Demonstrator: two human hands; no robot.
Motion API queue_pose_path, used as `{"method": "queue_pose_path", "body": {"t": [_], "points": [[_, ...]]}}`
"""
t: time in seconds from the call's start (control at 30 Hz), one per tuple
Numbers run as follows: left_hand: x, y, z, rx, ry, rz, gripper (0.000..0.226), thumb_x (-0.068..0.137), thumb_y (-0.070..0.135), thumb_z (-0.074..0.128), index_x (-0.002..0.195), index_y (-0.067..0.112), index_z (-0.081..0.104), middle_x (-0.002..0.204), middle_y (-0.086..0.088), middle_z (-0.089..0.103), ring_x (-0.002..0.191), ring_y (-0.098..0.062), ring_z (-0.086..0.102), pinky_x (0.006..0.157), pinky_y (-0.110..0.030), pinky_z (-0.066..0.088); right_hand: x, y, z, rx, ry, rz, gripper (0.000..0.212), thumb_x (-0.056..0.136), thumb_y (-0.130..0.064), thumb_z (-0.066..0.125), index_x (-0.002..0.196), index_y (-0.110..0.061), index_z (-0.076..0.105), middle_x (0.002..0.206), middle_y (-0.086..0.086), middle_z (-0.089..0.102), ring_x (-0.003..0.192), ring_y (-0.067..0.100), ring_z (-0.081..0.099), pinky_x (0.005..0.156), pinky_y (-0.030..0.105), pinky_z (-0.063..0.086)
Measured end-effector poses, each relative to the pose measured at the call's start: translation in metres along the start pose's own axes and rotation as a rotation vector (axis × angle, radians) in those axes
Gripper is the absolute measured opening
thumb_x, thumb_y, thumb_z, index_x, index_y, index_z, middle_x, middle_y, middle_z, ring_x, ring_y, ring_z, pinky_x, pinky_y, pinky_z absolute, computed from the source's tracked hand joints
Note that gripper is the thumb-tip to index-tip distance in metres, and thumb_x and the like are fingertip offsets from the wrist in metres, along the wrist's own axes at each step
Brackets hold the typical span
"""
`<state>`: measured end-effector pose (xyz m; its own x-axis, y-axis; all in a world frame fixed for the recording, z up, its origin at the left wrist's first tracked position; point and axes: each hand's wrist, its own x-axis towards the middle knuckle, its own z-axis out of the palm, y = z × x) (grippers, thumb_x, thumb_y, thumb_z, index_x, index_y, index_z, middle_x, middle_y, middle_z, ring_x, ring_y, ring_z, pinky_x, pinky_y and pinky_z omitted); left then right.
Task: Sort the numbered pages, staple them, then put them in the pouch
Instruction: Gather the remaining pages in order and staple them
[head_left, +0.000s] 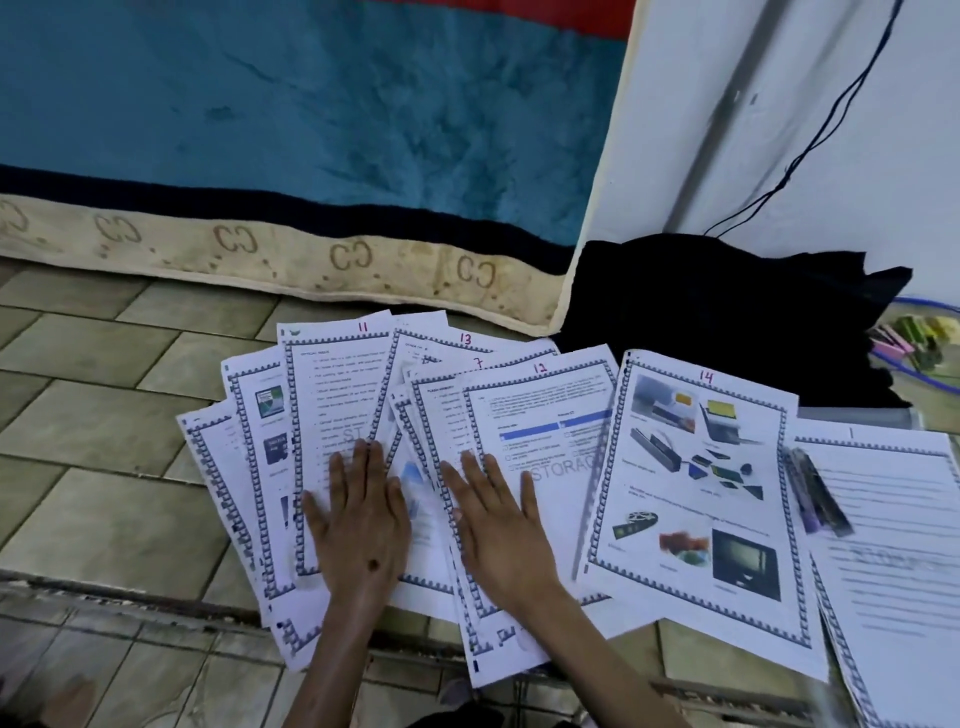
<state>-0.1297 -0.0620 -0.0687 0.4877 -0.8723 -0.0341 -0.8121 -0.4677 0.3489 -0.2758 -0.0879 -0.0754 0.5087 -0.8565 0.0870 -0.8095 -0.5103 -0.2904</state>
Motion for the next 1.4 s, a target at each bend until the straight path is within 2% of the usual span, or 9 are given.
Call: {"method": "queue_pose_path", "body": {"t": [0.13,0.3,0.43,0.57,0.67,0.9,1.1,1.27,1.4], "points": [[0.0,0.001,-0.004,-0.006,-0.027,0.011,0.061,0.091,0.045,0.006,0.149,0.027,0.009,0.157,0.01,0.004,0.146,-0.015,-0.003,0.115,-0.049,-0.007,0.005,-0.002,-0.012,0.407,-0.034,0.004,0.075,0.089,0.002,0.037,0.147,-0.034,0.006,0.156,-0.008,0.002,0.146,0.014,0.003,0.119,0.038,-0.004],[0.002,0.015,-0.016,-0.137,0.097,0.022,0.046,0.096,0.019,0.043,0.141,0.011,0.037,0.152,-0.012,0.029,0.142,-0.031,0.022,0.113,-0.054,0.014,0.006,0.018,-0.036,0.894,0.181,0.216,0.05,0.097,-0.008,0.033,0.14,-0.033,0.028,0.135,-0.019,0.04,0.124,-0.01,0.04,0.094,0.004,0.038],[-0.008,0.048,-0.025,-0.513,0.03,0.012,0.033,0.096,0.014,0.044,0.128,0.013,0.052,0.117,-0.012,0.059,0.104,-0.031,0.057,0.08,-0.037,0.049,0.006,0.038,-0.051,0.96,0.219,0.397,0.05,0.093,0.008,0.039,0.115,-0.033,0.058,0.124,-0.003,0.061,0.116,0.008,0.057,0.102,0.024,0.044],[-0.007,0.069,-0.02,-0.553,-0.156,-0.111,0.035,0.099,0.017,0.034,0.131,0.019,0.047,0.12,-0.009,0.061,0.062,-0.017,0.056,0.049,-0.022,0.039,0.003,0.042,-0.055,0.885,0.132,0.463,0.042,0.09,0.006,0.04,0.11,-0.019,0.068,0.12,-0.003,0.064,0.107,0.001,0.058,0.095,0.01,0.04],[-0.001,0.079,-0.02,-0.514,-0.223,-0.17,0.039,0.098,0.021,0.034,0.137,0.022,0.04,0.126,-0.015,0.056,0.081,-0.027,0.061,0.063,-0.026,0.045,0.002,0.037,-0.059,0.867,0.137,0.441,0.03,0.095,-0.011,0.045,0.114,-0.024,0.063,0.102,-0.005,0.066,0.073,-0.009,0.055,0.071,0.004,0.041],[0.004,0.112,-0.035,-1.007,-0.345,-0.301,0.037,0.099,0.026,0.037,0.129,0.009,0.047,0.118,-0.011,0.064,0.099,-0.02,0.06,0.077,-0.026,0.045,0.005,0.031,-0.065,0.693,-0.068,0.244,0.075,0.085,-0.026,0.066,0.145,-0.029,0.022,0.129,-0.011,0.051,0.117,0.004,0.05,0.085,0.003,0.033],[0.007,0.086,-0.033,-0.735,-0.236,-0.268,0.036,0.098,0.019,0.039,0.133,0.012,0.046,0.143,-0.01,0.044,0.127,-0.025,0.045,0.105,-0.034,0.035,0.003,0.04,-0.065,0.696,0.017,0.249,0.052,0.087,0.003,0.052,0.13,-0.027,0.05,0.066,-0.019,0.05,0.052,-0.007,0.047,0.053,0.008,0.035],[0.009,0.076,-0.029,-0.612,-0.22,-0.316,0.043,0.097,0.017,0.038,0.139,0.014,0.036,0.143,-0.015,0.041,0.135,-0.033,0.031,0.111,-0.045,0.028,0.008,0.044,-0.068,0.806,-0.022,0.324,0.044,0.09,0.004,0.044,0.107,-0.03,0.065,0.122,0.01,0.065,0.045,0.026,0.045,0.049,0.019,0.037],[0.019,0.072,-0.033,-0.578,-0.194,-0.44,0.042,0.094,0.022,0.045,0.136,0.02,0.04,0.136,-0.013,0.048,0.13,-0.032,0.035,0.107,-0.041,0.025,0.011,0.042,-0.073,0.797,-0.08,0.339,0.039,0.093,-0.002,0.043,0.119,-0.023,0.062,0.132,0.001,0.057,0.052,0.007,0.047,0.056,0.011,0.04]]}}
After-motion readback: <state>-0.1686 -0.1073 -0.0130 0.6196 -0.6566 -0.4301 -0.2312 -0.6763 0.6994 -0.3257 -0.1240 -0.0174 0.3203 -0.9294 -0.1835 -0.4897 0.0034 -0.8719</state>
